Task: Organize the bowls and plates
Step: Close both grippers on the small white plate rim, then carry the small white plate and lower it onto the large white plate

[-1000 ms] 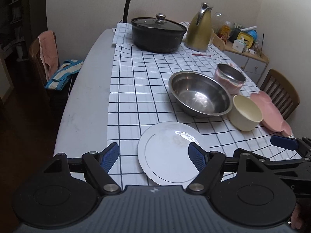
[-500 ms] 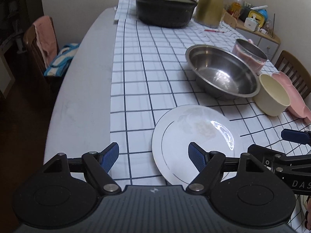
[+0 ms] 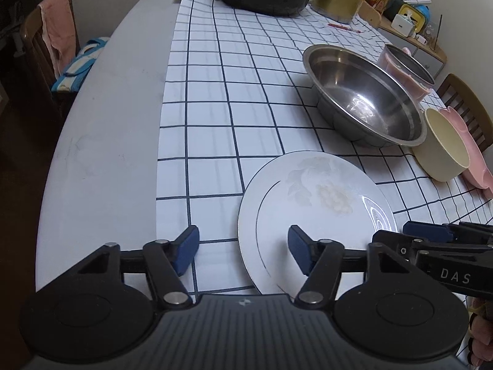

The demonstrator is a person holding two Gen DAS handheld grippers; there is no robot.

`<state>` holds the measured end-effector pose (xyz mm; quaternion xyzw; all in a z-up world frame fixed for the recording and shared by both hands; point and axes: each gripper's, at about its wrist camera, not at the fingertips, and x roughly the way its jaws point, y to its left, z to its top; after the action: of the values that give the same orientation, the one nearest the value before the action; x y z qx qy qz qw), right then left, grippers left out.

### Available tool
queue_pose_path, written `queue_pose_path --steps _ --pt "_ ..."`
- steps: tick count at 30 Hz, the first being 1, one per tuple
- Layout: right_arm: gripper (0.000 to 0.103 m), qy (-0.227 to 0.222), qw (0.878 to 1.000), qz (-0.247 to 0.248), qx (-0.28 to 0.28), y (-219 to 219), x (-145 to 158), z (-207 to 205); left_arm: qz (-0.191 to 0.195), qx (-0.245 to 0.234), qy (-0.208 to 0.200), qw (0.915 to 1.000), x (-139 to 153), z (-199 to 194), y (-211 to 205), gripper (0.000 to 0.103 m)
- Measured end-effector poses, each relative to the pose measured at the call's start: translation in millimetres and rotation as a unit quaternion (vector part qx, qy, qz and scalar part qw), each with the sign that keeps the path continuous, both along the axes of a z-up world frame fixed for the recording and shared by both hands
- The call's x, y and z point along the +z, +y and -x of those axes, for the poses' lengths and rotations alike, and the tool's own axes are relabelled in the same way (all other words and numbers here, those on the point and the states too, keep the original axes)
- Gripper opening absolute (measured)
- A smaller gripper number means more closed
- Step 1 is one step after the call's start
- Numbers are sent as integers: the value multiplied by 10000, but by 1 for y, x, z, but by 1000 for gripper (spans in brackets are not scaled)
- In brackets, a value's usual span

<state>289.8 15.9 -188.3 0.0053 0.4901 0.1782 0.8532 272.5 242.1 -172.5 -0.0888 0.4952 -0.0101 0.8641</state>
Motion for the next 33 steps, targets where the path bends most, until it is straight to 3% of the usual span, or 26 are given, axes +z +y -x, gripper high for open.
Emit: queue_pose_path --steps 5,7,11,16,33 --pt "44 171 9997 -184 -58 -1 -5 -6 117 19 34 9999 -1 -2 2 48" --pt "39 181 9996 -220 -58 -1 -5 -8 166 25 55 9998 0 -3 3 36" --pt "25 291 9988 -383 -85 -3 -5 -11 318 89 87 9994 0 -5 5 31" --pt "17 357 9979 -514 -190 -8 -6 -13 551 178 158 9982 -2 -5 11 16" --pt "11 417 9955 -738 -414 -36 3 11 720 -50 173 9972 5 17 -7 15"
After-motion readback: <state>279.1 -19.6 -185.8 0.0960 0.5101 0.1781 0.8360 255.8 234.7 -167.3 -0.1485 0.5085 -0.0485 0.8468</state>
